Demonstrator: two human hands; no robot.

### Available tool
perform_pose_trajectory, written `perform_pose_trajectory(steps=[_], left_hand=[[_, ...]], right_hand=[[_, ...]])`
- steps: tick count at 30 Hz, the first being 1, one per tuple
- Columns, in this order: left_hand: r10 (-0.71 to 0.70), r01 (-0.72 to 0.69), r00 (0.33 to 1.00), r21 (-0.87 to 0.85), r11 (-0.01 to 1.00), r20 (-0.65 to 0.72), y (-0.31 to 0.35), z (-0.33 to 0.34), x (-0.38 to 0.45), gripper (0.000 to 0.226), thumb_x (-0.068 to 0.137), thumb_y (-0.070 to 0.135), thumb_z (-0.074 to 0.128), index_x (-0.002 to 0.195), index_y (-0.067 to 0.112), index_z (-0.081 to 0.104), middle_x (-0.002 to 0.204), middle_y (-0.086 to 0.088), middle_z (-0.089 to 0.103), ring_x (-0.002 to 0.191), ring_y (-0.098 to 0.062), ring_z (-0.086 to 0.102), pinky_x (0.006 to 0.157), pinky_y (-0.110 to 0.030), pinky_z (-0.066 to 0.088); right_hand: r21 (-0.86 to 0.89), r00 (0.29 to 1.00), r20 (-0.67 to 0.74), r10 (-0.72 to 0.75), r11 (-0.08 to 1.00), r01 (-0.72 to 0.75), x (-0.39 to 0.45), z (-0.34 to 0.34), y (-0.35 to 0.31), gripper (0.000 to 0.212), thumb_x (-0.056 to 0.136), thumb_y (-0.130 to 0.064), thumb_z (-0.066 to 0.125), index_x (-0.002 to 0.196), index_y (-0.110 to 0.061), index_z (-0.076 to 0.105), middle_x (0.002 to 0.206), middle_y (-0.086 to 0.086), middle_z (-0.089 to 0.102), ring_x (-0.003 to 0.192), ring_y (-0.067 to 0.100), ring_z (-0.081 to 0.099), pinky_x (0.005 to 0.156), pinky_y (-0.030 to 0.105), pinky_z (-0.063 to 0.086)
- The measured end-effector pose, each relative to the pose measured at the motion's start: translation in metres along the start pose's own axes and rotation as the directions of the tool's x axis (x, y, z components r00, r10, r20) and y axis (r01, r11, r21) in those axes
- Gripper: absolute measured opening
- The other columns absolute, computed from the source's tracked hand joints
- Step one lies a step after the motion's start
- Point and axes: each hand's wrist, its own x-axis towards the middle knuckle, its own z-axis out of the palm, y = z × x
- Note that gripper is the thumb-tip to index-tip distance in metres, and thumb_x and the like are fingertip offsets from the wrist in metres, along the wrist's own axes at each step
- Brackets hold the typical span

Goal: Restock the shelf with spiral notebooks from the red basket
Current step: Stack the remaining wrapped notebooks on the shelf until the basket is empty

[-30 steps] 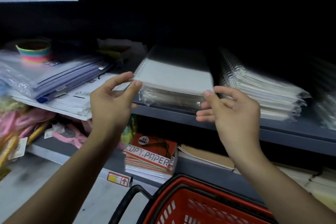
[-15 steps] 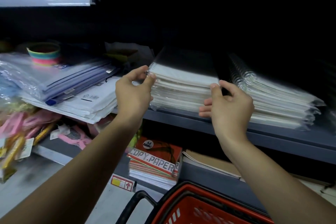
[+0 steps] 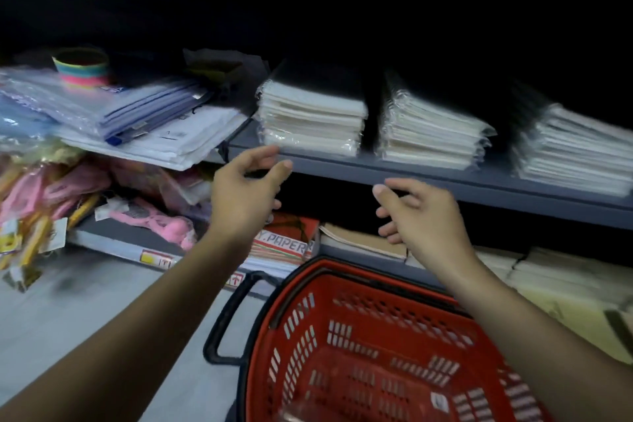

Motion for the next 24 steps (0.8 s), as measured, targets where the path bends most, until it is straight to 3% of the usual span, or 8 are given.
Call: perform_pose_trajectory(steps=[5,9,12,14,16,19,22,24], left_hand=[[-0.151,0.149,0.987,0.025,0.988,0.064,-0.044,-0.001,-0.073,0.023,0.089,0.013,0.073,0.112,0.014,0.069,0.091,-0.006,0.068,0.054,0.001,0.059,0.049,-0.019,0.052],[-0.298,0.284,0.947,0.125,0.951,0.117,-0.091,0.001,-0.13,0.027,0.089,0.012,0.073,0.115,0.006,0.068,0.09,-0.012,0.07,0.066,-0.011,0.061,0.054,-0.021,0.056],[-0.395,0.354,0.902,0.23,0.907,0.172,-0.123,0.006,-0.148,0.018,0.088,0.009,0.073,0.106,0.007,0.069,0.103,-0.018,0.072,0.073,-0.012,0.063,0.073,-0.029,0.057],[-0.434,0.376,0.875,0.266,0.888,0.215,-0.14,0.012,-0.152,0.015,0.088,0.004,0.072,0.102,0.005,0.068,0.09,-0.014,0.068,0.072,-0.011,0.059,0.089,-0.035,0.053],[-0.435,0.35,0.869,0.329,0.877,0.235,-0.154,0.02,-0.153,0.015,0.086,0.004,0.075,0.1,0.006,0.068,0.078,-0.006,0.065,0.067,-0.009,0.058,0.086,-0.034,0.052],[-0.434,0.304,0.858,0.411,0.86,0.273,-0.17,0.033,-0.152,0.017,0.083,0.01,0.078,0.087,0.023,0.068,0.083,0.001,0.07,0.074,-0.014,0.063,0.078,-0.029,0.052],[-0.45,0.183,0.839,0.62,0.763,0.306,-0.191,0.034,-0.153,0.018,0.085,0.005,0.071,0.083,0.022,0.068,0.088,-0.003,0.072,0.089,-0.021,0.07,0.086,-0.027,0.053],[-0.523,0.076,0.765,0.754,0.652,0.375,-0.201,0.027,-0.157,0.016,0.086,0.004,0.062,0.086,0.018,0.071,0.093,-0.01,0.073,0.1,-0.03,0.071,0.091,-0.034,0.055]], right_hand=[[-0.131,0.983,0.141,0.121,0.986,-0.102,-0.073,-0.032,0.051,0.017,0.093,-0.041,0.066,0.105,-0.03,0.069,0.077,-0.003,0.074,0.059,0.01,0.072,0.072,0.049,0.062],[-0.205,0.945,0.182,0.273,0.95,-0.236,-0.122,-0.041,0.1,0.016,0.095,-0.036,0.065,0.101,-0.023,0.072,0.08,0.002,0.074,0.058,0.014,0.069,0.069,0.042,0.061],[-0.239,0.9,0.203,0.385,0.911,-0.336,-0.139,-0.039,0.138,0.017,0.094,-0.033,0.066,0.088,-0.02,0.074,0.082,0.018,0.074,0.063,0.031,0.071,0.068,0.049,0.06],[-0.261,0.845,0.25,0.472,0.874,-0.411,-0.141,-0.031,0.154,0.025,0.095,-0.037,0.065,0.09,-0.014,0.074,0.085,0.022,0.074,0.069,0.037,0.072,0.071,0.049,0.06],[-0.249,0.791,0.298,0.535,0.843,-0.477,-0.139,-0.02,0.164,0.03,0.095,-0.04,0.064,0.097,-0.011,0.072,0.087,0.017,0.074,0.066,0.027,0.07,0.072,0.045,0.061],[-0.263,0.769,0.317,0.555,0.83,-0.492,-0.136,-0.006,0.176,0.033,0.095,-0.043,0.063,0.095,-0.011,0.071,0.09,0.017,0.075,0.067,0.022,0.069,0.071,0.04,0.061],[-0.367,0.724,0.309,0.616,0.78,-0.507,-0.14,0.001,0.196,0.041,0.094,-0.048,0.062,0.096,-0.008,0.071,0.091,0.017,0.076,0.078,0.032,0.075,0.08,0.045,0.061],[-0.464,0.663,0.318,0.677,0.721,-0.514,-0.144,0.004,0.211,0.049,0.093,-0.051,0.061,0.1,-0.004,0.071,0.089,0.015,0.076,0.089,0.038,0.074,0.082,0.045,0.06]])
